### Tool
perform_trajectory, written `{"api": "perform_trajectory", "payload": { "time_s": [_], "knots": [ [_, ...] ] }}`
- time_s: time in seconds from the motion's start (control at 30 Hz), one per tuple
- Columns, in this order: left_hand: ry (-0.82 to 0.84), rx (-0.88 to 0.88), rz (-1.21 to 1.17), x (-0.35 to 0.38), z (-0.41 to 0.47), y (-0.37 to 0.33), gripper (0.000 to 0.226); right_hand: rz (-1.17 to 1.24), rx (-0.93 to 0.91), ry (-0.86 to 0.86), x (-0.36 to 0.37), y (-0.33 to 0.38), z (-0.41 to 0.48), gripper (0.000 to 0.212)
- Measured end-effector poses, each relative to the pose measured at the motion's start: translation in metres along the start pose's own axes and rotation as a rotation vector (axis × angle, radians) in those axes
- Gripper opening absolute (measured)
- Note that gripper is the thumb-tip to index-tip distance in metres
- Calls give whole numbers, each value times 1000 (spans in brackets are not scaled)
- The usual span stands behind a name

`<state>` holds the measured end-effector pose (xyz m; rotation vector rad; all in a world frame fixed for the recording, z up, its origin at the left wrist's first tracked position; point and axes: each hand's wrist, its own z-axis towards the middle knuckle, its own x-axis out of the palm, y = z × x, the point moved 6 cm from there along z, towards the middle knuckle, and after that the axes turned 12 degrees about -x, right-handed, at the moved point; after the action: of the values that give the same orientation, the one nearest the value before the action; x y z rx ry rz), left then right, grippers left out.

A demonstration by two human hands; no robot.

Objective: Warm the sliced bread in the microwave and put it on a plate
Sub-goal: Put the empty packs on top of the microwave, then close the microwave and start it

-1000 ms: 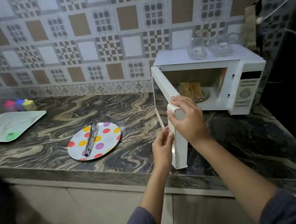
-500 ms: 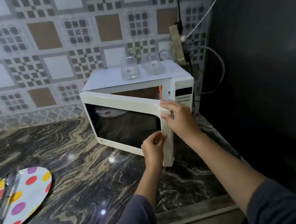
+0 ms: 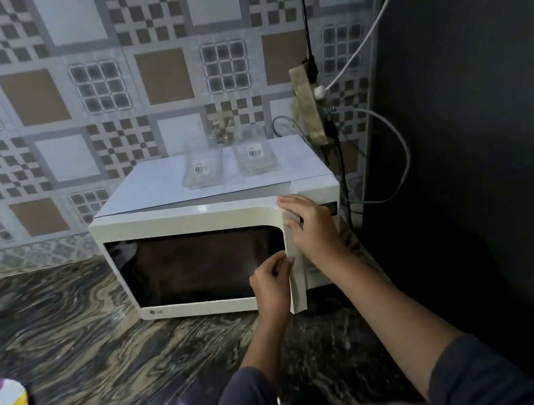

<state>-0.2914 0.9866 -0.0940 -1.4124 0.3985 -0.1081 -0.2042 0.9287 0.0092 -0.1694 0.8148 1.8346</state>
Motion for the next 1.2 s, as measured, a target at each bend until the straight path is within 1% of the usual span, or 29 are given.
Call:
{"api": "perform_trajectory", "payload": {
  "time_s": [0.1, 0.2, 0.23, 0.3, 0.4, 0.43, 0.47, 0.57, 0.8, 1.0, 1.2],
  "knots": [
    [-23, -15, -13, 9, 12, 2, 20, -25, -59, 85, -1, -13, 13, 39],
    [-8, -10, -7, 13, 19, 2, 19, -158, -135, 158, -6, -25, 23, 38],
    [15, -6, -7, 13, 20, 1, 17, -214, -141, 173, -9, -30, 24, 44],
    [79, 28, 23, 16, 20, 1, 15, -313, -110, 223, -13, -44, 25, 67],
    [134, 78, 103, 22, 20, 8, 26, -439, -76, 319, -12, -62, 25, 102],
    [131, 74, 121, 24, 21, 12, 28, -470, -92, 330, -10, -64, 25, 108],
    [130, 68, 139, 27, 22, 15, 30, -488, -108, 332, -9, -65, 24, 110],
    [132, 80, 178, 32, 25, 17, 32, -512, -138, 321, -7, -68, 24, 106],
    [86, 201, 242, 34, 30, 12, 31, -518, -153, 229, -5, -68, 26, 100],
    [27, 217, 277, 38, 35, 12, 32, -558, -166, 200, -2, -69, 27, 90],
    [-13, 217, 295, 37, 33, 10, 30, -576, -177, 189, -1, -71, 28, 88]
  ]
}}
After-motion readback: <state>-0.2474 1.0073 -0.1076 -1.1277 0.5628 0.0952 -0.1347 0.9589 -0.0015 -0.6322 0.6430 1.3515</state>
